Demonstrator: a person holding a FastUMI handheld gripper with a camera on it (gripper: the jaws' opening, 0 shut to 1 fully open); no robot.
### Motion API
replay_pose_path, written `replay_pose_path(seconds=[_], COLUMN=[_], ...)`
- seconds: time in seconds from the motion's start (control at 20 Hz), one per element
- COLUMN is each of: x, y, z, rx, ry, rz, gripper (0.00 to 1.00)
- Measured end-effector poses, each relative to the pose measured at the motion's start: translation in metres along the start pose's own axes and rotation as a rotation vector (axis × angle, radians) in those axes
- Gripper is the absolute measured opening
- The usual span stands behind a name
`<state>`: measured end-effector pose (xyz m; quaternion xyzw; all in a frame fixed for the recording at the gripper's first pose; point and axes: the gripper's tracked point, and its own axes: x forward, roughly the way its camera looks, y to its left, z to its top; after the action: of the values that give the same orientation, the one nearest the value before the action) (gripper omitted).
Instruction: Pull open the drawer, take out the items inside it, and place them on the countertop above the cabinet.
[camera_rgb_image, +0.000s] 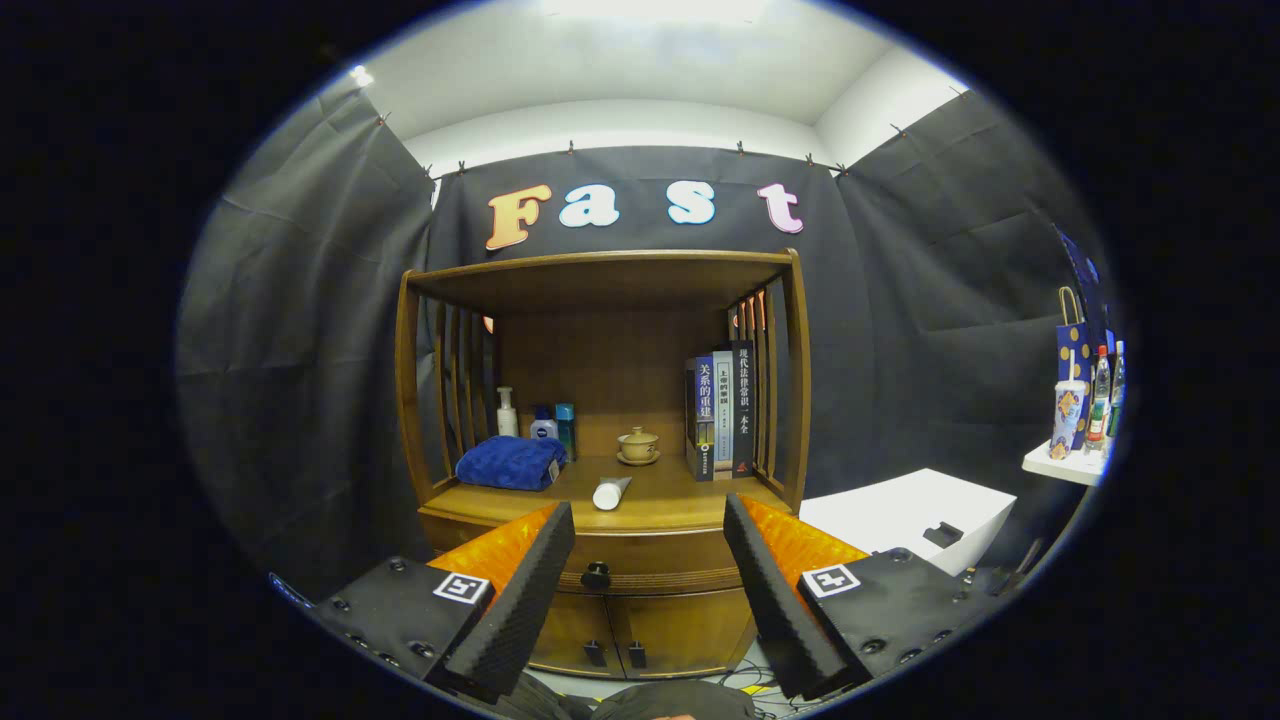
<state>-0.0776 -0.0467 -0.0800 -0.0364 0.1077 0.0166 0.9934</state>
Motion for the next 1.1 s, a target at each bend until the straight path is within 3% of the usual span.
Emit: replay_pose_path(seconds=[1.1], x=[0.003], y=[-0.009], z=[-0.012], rx=[0.016], ry=[0.022], rz=[-0.032], gripper=[0.98])
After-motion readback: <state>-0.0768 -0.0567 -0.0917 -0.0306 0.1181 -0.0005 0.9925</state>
